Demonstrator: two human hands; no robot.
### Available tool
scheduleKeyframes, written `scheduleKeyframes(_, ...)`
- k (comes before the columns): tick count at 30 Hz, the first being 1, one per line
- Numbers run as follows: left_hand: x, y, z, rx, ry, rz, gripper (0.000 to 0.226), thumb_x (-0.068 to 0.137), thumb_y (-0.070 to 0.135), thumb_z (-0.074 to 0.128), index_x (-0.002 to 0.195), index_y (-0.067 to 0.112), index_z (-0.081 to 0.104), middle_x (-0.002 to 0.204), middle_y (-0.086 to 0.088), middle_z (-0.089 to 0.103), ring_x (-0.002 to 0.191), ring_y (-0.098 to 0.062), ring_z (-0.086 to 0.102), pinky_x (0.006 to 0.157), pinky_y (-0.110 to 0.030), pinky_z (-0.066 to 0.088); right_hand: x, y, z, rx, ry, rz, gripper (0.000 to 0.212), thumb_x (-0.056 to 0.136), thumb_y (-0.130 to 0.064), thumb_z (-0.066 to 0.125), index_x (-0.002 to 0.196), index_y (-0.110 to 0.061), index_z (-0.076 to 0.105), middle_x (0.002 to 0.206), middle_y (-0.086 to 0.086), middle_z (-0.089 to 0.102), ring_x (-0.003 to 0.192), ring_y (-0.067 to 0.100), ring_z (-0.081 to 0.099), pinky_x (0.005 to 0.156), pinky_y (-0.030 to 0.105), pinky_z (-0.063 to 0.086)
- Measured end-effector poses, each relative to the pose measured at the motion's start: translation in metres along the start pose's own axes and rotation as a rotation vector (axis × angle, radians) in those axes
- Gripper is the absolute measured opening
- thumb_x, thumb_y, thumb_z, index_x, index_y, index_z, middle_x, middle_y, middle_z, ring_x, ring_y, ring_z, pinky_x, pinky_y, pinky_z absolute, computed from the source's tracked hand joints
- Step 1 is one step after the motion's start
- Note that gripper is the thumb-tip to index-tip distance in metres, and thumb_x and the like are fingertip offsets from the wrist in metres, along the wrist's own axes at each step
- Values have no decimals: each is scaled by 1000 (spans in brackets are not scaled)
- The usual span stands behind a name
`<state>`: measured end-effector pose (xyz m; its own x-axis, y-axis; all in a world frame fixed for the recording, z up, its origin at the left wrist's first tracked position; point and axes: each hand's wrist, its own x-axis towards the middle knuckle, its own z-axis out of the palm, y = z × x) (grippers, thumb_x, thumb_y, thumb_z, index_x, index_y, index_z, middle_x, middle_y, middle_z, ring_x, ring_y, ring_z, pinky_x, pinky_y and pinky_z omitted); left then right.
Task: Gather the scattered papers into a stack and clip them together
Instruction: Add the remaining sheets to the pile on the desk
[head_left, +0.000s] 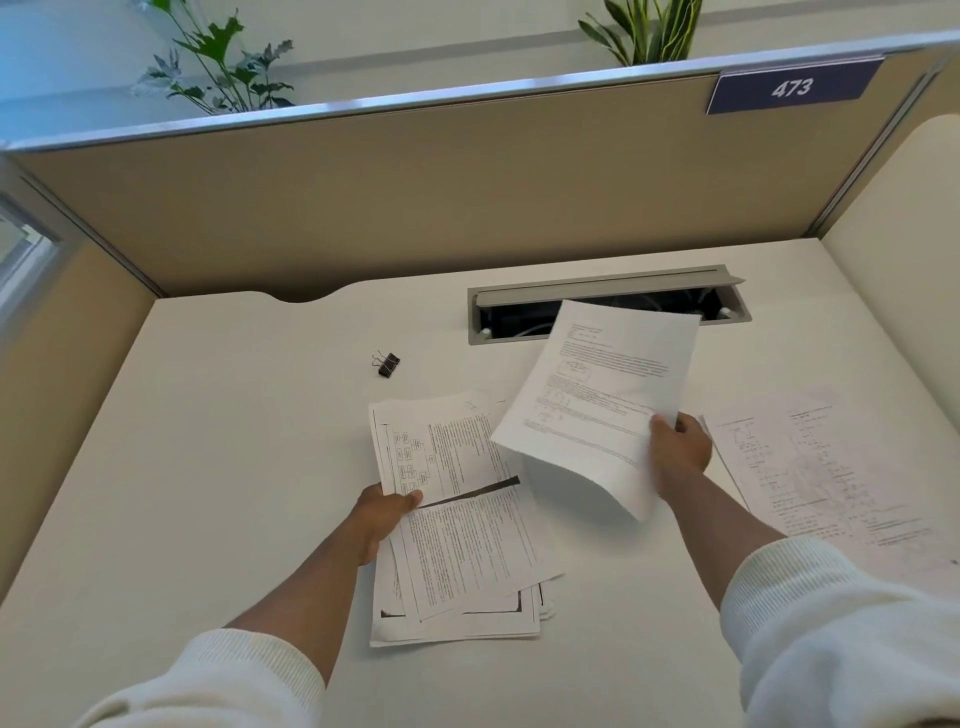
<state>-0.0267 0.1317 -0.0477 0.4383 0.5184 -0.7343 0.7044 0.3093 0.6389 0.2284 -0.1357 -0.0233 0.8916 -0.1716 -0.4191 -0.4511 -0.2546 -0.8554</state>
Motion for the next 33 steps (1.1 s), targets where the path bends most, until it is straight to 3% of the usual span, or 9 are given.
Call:
scheduleKeyframes(5, -3, 5, 7, -36, -41, 7, 50, 92, 17, 68, 139, 10, 53, 135, -9, 60, 118, -29, 60, 105, -47, 46, -6, 12, 9, -120, -288, -19, 21, 89, -15, 60, 108, -11, 68, 110, 6, 69, 99, 27, 64, 94, 40, 52)
scheduleKeyframes(10, -4, 9, 12, -56, -47, 1, 50, 93, 24, 67, 140, 12, 53, 136, -6, 60, 121, -26, 58, 108, -45, 43, -21, 16, 20, -215, -482, -44, 23, 88, -7, 58, 106, -11, 71, 102, 5, 70, 95, 26, 66, 86, 36, 54)
scheduleKeyframes(18, -5, 14, 20, -50, -93, -5, 45, 97, 25, 60, 139, 13, 53, 135, -5, 61, 120, -25, 60, 108, -45, 44, -38, 25, 29, -364, -622, -5, 22, 83, -3, 57, 91, -19, 70, 100, 8, 73, 96, 30, 69, 85, 48, 58)
scheduleKeyframes(22, -2, 12, 22, -36, -119, 3, 49, 96, 27, 62, 141, 14, 52, 137, -5, 60, 121, -26, 59, 110, -47, 41, -40, 29, 31, -364, -664, 7, 22, 84, -4, 61, 99, -16, 72, 102, 8, 73, 97, 29, 69, 85, 45, 59)
scheduleKeyframes(28, -3, 13, 26, -25, -165, -2, 47, 95, 27, 63, 139, 16, 53, 133, -4, 63, 117, -24, 62, 106, -45, 45, -39, 34, 32, -413, -682, 0, 21, 84, -8, 67, 103, -14, 73, 99, 6, 74, 96, 25, 69, 87, 42, 58)
scheduleKeyframes(31, -3, 14, 28, -17, -161, 5, 48, 96, 25, 61, 141, 14, 51, 137, -5, 60, 123, -24, 58, 111, -44, 41, -33, 32, 27, -539, -502, -138, 32, 82, -18, 71, 113, -12, 68, 109, 4, 69, 102, 21, 63, 93, 34, 51)
scheduleKeyframes(33, -4, 16, 30, -12, -159, 11, 47, 97, 23, 60, 142, 14, 50, 139, -4, 58, 124, -24, 56, 112, -42, 39, -26, 27, 19, -628, -328, -201, 41, 83, -22, 70, 121, -11, 62, 121, 10, 60, 114, 26, 57, 94, 33, 45)
